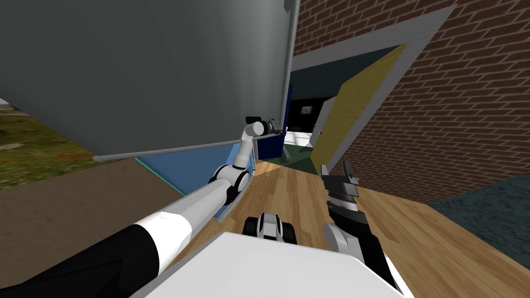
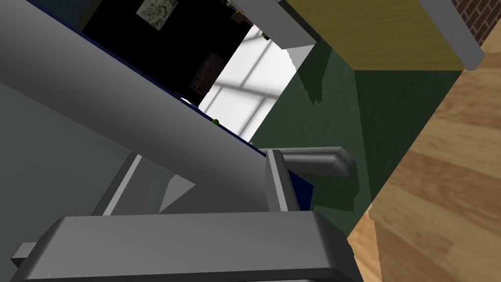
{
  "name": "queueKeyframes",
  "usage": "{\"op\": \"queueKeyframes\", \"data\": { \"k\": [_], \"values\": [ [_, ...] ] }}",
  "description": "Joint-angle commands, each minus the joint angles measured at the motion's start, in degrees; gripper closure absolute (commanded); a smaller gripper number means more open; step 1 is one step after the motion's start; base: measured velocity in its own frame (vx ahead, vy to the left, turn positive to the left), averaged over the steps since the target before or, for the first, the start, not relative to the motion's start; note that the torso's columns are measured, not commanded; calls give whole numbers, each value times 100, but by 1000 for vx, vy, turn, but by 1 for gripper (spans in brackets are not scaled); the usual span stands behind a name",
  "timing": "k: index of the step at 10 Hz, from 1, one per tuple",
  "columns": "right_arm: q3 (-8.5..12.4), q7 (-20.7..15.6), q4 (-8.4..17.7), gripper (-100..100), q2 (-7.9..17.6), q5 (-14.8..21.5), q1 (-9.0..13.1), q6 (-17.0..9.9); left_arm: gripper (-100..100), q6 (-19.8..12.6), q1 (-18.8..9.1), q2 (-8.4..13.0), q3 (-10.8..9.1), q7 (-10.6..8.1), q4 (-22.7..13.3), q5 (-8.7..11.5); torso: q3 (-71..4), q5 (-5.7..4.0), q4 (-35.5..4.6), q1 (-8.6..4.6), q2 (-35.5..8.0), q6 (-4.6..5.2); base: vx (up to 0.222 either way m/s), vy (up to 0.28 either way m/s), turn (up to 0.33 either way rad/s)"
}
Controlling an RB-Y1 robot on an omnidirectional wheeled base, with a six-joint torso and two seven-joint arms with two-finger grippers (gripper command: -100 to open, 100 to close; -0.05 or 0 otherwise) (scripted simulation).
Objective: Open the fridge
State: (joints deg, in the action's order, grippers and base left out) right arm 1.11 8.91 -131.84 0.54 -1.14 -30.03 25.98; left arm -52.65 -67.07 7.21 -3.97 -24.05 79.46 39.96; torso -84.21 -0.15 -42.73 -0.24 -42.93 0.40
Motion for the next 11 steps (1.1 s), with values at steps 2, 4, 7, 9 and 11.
{"op": "queueKeyframes", "data": {
  "k": [2,4,7,9,11],
  "values": [
    [0,0,0,0,-1,0,-2,0,100,510,-238,29,-52,312,-731,162,16,9,-16,3,-3,-42,-96,8,5],
    [0,0,0,0,-1,0,-4,0,100,774,-524,104,-171,585,-1135,404,-30,18,26,27,61,-44,-71,-2,-108],
    [0,0,0,0,-1,0,-1,0,100,1085,-579,104,-171,707,-1882,404,4,4,11,-3,16,-38,-164,12,-78],
    [0,0,0,0,0,0,0,0,100,1455,-921,180,-290,1080,-2231,646,-8,6,12,12,19,-12,-242,21,-215],
    [0,0,0,0,-1,0,-2,0,100,1659,-921,180,-290,1102,-2649,646,6,7,-8,2,13,-43,-80,-9,8]
  ]
}}
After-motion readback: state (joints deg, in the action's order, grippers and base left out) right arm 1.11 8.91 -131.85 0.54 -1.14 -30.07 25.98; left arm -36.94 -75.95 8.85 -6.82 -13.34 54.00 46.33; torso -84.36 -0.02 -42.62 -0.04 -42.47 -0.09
